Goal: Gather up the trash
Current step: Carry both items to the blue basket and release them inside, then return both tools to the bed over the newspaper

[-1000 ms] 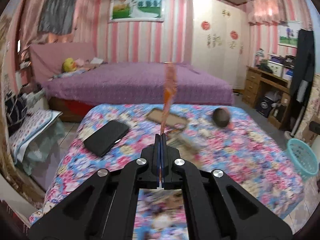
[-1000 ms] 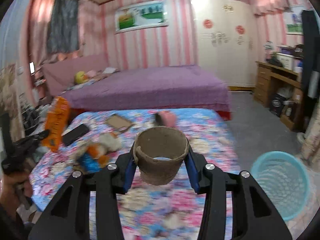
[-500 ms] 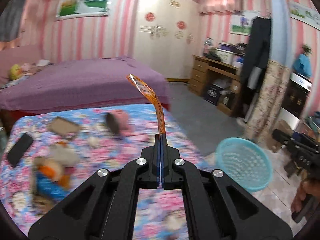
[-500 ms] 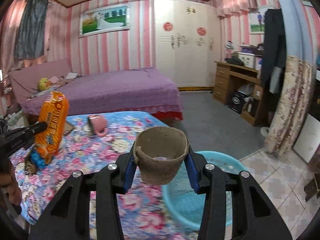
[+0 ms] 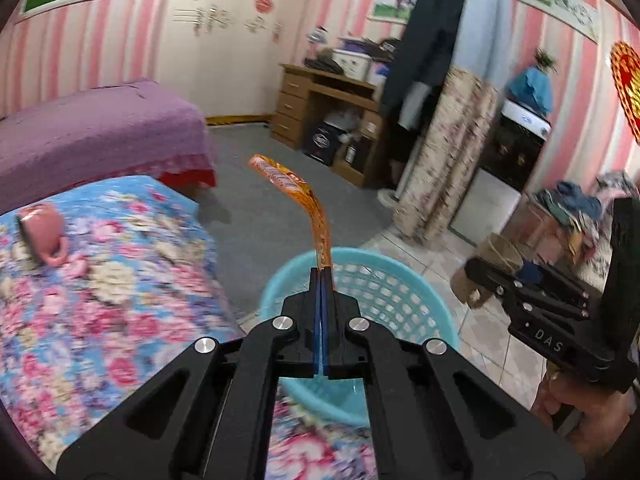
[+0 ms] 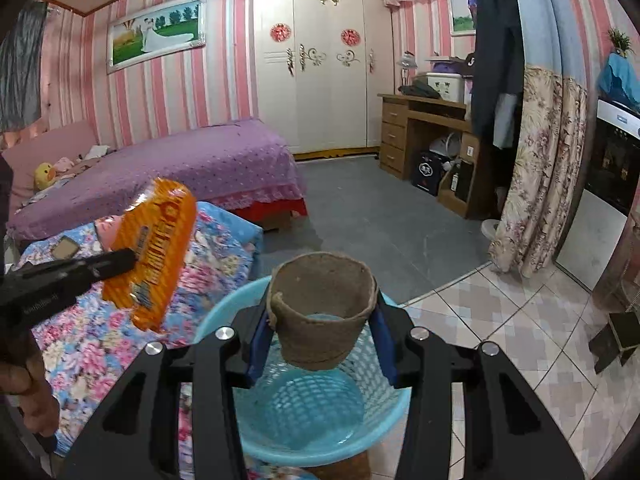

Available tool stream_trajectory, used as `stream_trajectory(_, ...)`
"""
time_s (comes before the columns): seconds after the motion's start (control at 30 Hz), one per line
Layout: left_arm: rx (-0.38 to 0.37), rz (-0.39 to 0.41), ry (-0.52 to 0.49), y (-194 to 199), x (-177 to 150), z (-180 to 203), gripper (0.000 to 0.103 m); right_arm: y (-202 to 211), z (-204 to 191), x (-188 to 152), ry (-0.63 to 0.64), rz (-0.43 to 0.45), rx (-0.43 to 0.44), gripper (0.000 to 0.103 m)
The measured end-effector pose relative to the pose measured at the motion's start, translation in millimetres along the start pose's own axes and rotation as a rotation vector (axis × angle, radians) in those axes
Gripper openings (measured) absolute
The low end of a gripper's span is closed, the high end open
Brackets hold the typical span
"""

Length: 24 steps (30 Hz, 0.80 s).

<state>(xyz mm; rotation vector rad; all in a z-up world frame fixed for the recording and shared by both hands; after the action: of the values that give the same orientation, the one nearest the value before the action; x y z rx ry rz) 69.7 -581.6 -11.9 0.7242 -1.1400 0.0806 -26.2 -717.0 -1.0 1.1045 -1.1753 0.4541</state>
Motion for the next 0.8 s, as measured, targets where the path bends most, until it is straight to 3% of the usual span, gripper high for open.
stream_trajectory(0.1, -0.045, -0.042, -0.024, -23, -14, 21, 0.0, -4, 9, -4, -0.011, -0.007, 0.001, 0.044)
stream_trajectory(0.33, -0.048, -0.128, -0.09, -64, -39, 33, 0.002, -28, 14, -10, -0.015, -0.043, 0.009, 0.047)
stream_trajectory(0.4, -0.019, -0.131, -0.1, -66, -40, 29, 0.04, -32, 17, -12, -0.025, -0.05, 0.009, 0.049)
stream_trajectory(0.43, 0.008, -0.11, -0.087, -64, -38, 23, 0.073, -35, 16, -12, -0.028, -0.053, 0.008, 0.056)
stream_trajectory(0.47, 0.019, -0.092, -0.081, -62, -34, 19, 0.079, -36, 17, -11, -0.024, -0.05, 0.004, 0.06)
stream_trajectory(0.5, 0.028, -0.084, -0.075, -58, -31, 14, 0.079, -36, 15, -10, -0.017, -0.048, -0.008, 0.061)
stream_trajectory(0.57, 0.041, -0.07, -0.05, -45, -23, 4, 0.079, -35, 17, -7, -0.014, -0.039, -0.033, 0.075)
stream_trajectory(0.6, 0.051, -0.056, -0.039, -36, -19, -2, 0.079, -34, 17, -5, -0.023, -0.034, -0.036, 0.077)
stream_trajectory(0.7, 0.109, 0.006, -0.019, 12, -2, -29, 0.081, -25, 12, 2, -0.046, -0.023, -0.046, 0.079)
stream_trajectory(0.8, 0.177, 0.065, -0.046, 64, 8, -56, 0.087, 2, -6, 13, -0.079, 0.025, -0.077, 0.095)
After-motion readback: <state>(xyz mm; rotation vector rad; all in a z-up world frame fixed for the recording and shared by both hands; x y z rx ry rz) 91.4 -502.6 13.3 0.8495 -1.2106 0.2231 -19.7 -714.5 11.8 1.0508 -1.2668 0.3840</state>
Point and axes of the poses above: each gripper's, at about its wrist camera, not at the fingertips, and y roughly against the way its jaws point, z to its right, x to its top, the point moved 10 cm from there along -y, roughly the way its jaws point, and after that the axes turned 4 degrees about z, right-handed, at the moved point
